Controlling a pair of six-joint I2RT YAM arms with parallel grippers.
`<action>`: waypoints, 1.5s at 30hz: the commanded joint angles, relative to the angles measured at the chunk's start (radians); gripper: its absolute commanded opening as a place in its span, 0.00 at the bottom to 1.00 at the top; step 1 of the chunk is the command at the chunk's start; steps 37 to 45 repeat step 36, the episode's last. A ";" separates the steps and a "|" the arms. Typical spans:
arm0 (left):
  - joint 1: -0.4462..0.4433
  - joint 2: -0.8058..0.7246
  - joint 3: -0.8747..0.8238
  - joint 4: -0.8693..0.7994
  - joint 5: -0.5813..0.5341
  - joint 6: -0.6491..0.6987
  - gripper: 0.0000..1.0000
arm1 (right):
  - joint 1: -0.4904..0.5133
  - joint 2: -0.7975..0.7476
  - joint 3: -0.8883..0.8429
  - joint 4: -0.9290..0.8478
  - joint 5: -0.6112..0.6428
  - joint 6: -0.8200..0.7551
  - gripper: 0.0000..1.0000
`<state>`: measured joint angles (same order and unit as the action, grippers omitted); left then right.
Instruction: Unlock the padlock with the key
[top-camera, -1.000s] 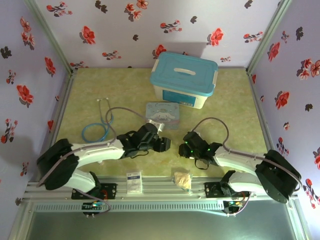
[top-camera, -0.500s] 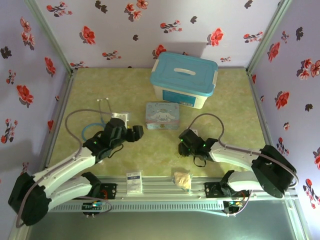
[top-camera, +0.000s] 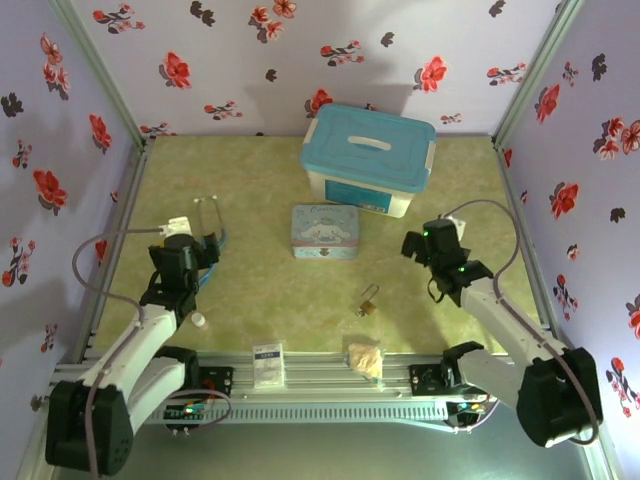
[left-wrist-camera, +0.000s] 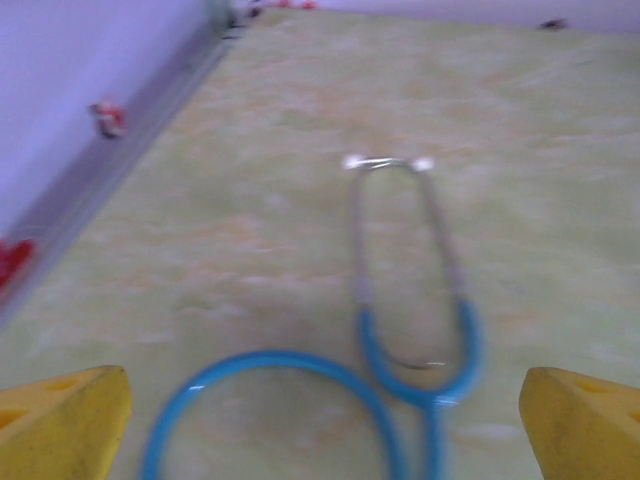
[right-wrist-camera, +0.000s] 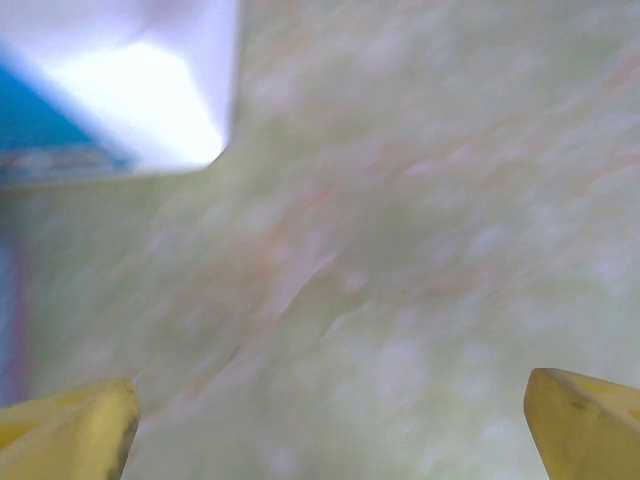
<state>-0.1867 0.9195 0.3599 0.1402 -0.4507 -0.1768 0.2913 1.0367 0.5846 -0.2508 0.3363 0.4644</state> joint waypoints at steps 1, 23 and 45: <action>0.077 0.114 -0.084 0.310 -0.061 0.125 1.00 | -0.088 0.043 -0.044 0.238 0.143 -0.160 0.99; 0.166 0.629 0.015 0.795 0.172 0.119 1.00 | -0.250 0.518 -0.207 1.149 -0.029 -0.359 0.99; 0.163 0.628 0.013 0.797 0.159 0.119 1.00 | -0.258 0.520 -0.207 1.151 -0.054 -0.362 0.99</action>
